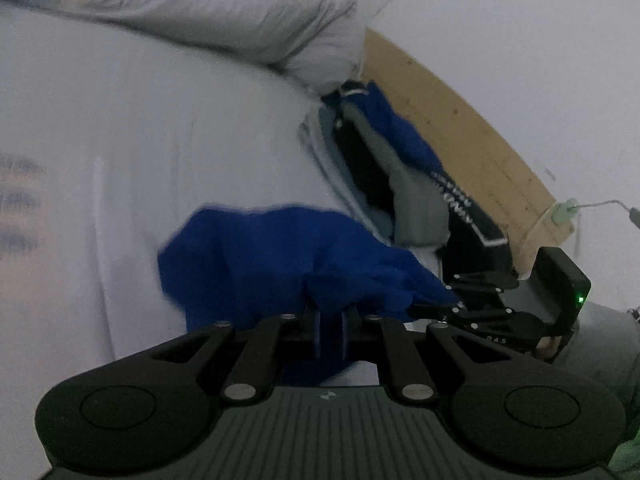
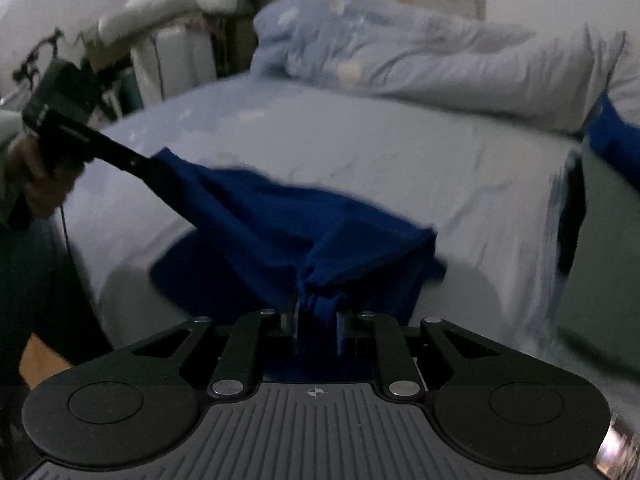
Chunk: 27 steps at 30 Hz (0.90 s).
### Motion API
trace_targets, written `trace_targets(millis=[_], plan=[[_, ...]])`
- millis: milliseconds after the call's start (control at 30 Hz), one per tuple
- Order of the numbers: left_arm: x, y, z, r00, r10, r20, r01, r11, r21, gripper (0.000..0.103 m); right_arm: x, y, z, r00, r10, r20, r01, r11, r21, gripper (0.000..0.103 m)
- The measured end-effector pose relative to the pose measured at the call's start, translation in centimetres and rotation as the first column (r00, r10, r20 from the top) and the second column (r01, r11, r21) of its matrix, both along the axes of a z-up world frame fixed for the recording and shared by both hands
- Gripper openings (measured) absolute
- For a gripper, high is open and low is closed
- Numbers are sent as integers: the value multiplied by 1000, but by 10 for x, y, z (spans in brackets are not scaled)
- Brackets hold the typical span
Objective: Fold clothes
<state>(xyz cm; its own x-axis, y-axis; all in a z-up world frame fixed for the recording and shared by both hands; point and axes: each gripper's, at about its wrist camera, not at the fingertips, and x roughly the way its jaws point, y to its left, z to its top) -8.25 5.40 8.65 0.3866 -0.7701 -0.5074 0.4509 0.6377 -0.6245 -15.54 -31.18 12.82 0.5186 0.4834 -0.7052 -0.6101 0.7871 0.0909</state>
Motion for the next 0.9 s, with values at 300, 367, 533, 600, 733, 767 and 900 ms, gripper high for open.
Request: trace_targets(millis=[300, 367, 533, 600, 733, 767, 900], plan=[[-20, -7, -14, 997, -14, -74, 25, 988, 151, 29, -26, 19, -1, 988, 84, -127, -106, 978, -178, 30], [-23, -1, -2, 998, -7, -60, 15, 990, 141, 49, -32, 22, 2, 984, 97, -151, -127, 970, -205, 41], [-36, 23, 25, 999, 46, -1, -46, 997, 64, 84, -40, 10, 47, 997, 30, -78, -36, 996, -79, 62], [-27, 28, 24, 998, 64, -18, -63, 998, 29, 84, -36, 13, 59, 999, -33, -26, 33, 999, -14, 64], [7, 26, 6, 989, 73, -127, -84, 993, -81, 81, -22, 34, 57, 988, -137, 72, 133, 989, 58, 67], [17, 25, 0, 985, 71, -159, -90, 990, -113, 80, -18, 41, 53, 983, -161, 86, 155, 985, 75, 67], [60, 10, -32, 956, 86, -279, -132, 980, -151, 76, -1, 63, 37, 972, -213, 98, 205, 975, 85, 67]])
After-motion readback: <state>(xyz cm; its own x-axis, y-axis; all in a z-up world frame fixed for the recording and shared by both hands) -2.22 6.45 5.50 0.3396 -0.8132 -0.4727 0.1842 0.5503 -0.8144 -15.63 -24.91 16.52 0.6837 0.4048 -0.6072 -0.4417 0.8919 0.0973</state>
